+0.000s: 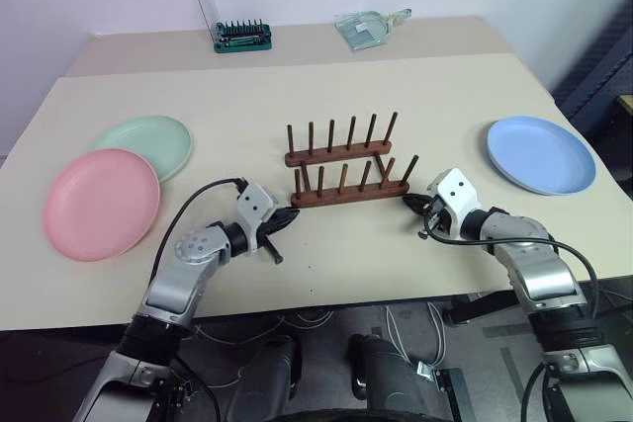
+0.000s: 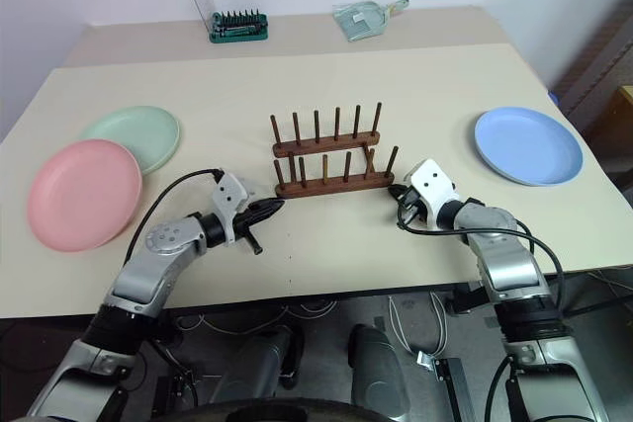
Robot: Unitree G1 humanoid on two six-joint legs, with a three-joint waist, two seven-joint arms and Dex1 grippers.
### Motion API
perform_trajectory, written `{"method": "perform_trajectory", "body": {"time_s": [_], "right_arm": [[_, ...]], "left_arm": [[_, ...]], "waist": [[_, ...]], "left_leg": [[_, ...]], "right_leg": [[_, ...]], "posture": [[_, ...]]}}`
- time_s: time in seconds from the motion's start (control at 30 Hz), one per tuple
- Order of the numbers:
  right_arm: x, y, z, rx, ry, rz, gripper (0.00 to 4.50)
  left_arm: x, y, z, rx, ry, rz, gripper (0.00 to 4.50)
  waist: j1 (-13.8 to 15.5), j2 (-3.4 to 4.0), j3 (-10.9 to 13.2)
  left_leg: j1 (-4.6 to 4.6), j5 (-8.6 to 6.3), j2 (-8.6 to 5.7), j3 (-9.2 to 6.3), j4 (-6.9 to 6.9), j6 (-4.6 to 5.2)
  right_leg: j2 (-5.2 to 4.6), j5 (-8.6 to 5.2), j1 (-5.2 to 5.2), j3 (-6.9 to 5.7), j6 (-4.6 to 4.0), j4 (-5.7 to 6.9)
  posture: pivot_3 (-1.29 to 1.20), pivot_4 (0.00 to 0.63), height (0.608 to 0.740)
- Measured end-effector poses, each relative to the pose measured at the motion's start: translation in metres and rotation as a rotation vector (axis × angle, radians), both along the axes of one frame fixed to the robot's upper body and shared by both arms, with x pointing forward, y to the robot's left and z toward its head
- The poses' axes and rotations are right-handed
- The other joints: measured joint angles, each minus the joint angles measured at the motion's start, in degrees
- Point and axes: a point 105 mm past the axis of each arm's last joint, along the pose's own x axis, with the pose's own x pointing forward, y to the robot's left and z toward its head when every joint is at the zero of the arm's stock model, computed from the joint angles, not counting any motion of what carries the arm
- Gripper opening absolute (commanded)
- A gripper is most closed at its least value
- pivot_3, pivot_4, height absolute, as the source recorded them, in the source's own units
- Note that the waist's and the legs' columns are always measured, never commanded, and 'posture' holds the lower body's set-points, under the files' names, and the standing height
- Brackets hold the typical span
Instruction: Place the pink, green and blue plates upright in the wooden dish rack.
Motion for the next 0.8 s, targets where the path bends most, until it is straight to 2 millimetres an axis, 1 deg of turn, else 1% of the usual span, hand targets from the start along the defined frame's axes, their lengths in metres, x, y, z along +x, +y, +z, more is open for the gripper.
{"method": "perform_trajectory", "body": {"time_s": [0.33, 0.37, 0.43, 0.53, 0.6, 0.67, 0.7, 0.77, 0.8], "right_arm": [[0.000, 0.000, 0.000, -0.006, -0.008, 0.007, 0.04], [-0.001, 0.001, 0.000, -0.006, -0.007, 0.013, 0.04], [-0.006, 0.001, 0.000, -0.018, -0.001, 0.036, 0.04], [-0.010, -0.002, 0.002, -0.038, 0.006, 0.060, 0.00], [-0.014, -0.005, 0.003, -0.058, 0.015, 0.075, 0.00], [-0.022, -0.003, 0.006, -0.071, 0.034, 0.122, 0.00], [-0.027, 0.001, 0.009, -0.068, 0.040, 0.165, 0.00], [-0.035, 0.012, 0.018, -0.049, 0.045, 0.242, 0.00], [-0.039, 0.018, 0.024, -0.036, 0.046, 0.285, 0.00]], "left_arm": [[0.004, 0.004, 0.001, 0.001, -0.007, 0.026, 0.01], [0.003, 0.004, 0.002, -0.001, -0.006, 0.027, 0.01], [-0.007, 0.015, 0.002, -0.004, 0.011, 0.030, 0.01], [-0.025, 0.033, 0.005, -0.043, 0.057, 0.043, 0.83], [-0.043, 0.047, 0.015, -0.114, 0.081, 0.055, 1.89], [-0.053, 0.066, 0.036, -0.174, 0.046, 0.107, 2.90], [-0.055, 0.082, 0.049, -0.192, 0.009, 0.165, 3.45], [-0.058, 0.109, 0.069, -0.208, -0.055, 0.281, 4.45], [-0.060, 0.122, 0.075, -0.209, -0.082, 0.351, 4.45]], "waist": [[-0.01, 0.00, -0.01], [-0.03, 0.00, -0.01], [-0.31, 0.00, -0.01], [-0.37, -0.02, 0.02], [-0.26, -0.05, 0.06], [-0.17, -0.05, 0.09], [-0.09, -0.05, 0.09], [-0.03, -0.04, 0.09], [0.01, -0.05, 0.09]], "left_leg": [[0.01, 0.00, 0.00, 0.00, 0.00, 0.00], [0.00, 0.00, 0.00, 0.00, 0.00, 0.00], [-0.01, 0.00, 0.00, 0.00, -0.08, 0.00], [-0.07, 0.00, 0.01, 0.00, -0.12, 0.00], [-0.12, -0.01, 0.01, -0.01, -0.11, -0.01], [-0.15, -0.07, 0.02, -0.03, -0.10, -0.11], [-0.14, -0.09, 0.02, -0.05, -0.10, -0.14], [-0.14, -0.10, 0.03, -0.04, -0.09, -0.14], [-0.14, -0.10, 0.03, -0.05, -0.09, -0.15]], "right_leg": [[0.00, 0.00, 0.00, 0.00, 0.00, 0.01], [0.00, 0.00, 0.00, 0.00, 0.00, 0.01], [-0.01, -0.01, -0.05, 0.01, -0.01, -0.01], [-0.02, -0.03, -0.13, 0.01, 0.00, -0.02], [-0.04, -0.04, -0.15, 0.02, -0.01, -0.05], [-0.05, -0.06, -0.17, 0.02, 0.00, -0.05], [-0.05, -0.07, -0.15, 0.02, 0.01, -0.05], [-0.05, -0.08, -0.13, 0.02, 0.01, -0.06], [-0.05, -0.08, -0.12, 0.02, 0.02, -0.08]], "posture": [[0.00, 0.150, 0.740], [0.00, 0.150, 0.740], [0.00, 0.150, 0.740], [0.00, 0.150, 0.740], [0.00, 0.150, 0.740], [0.00, 0.150, 0.740], [0.00, 0.150, 0.740], [0.00, 0.150, 0.740], [0.00, 0.150, 0.740]]}}
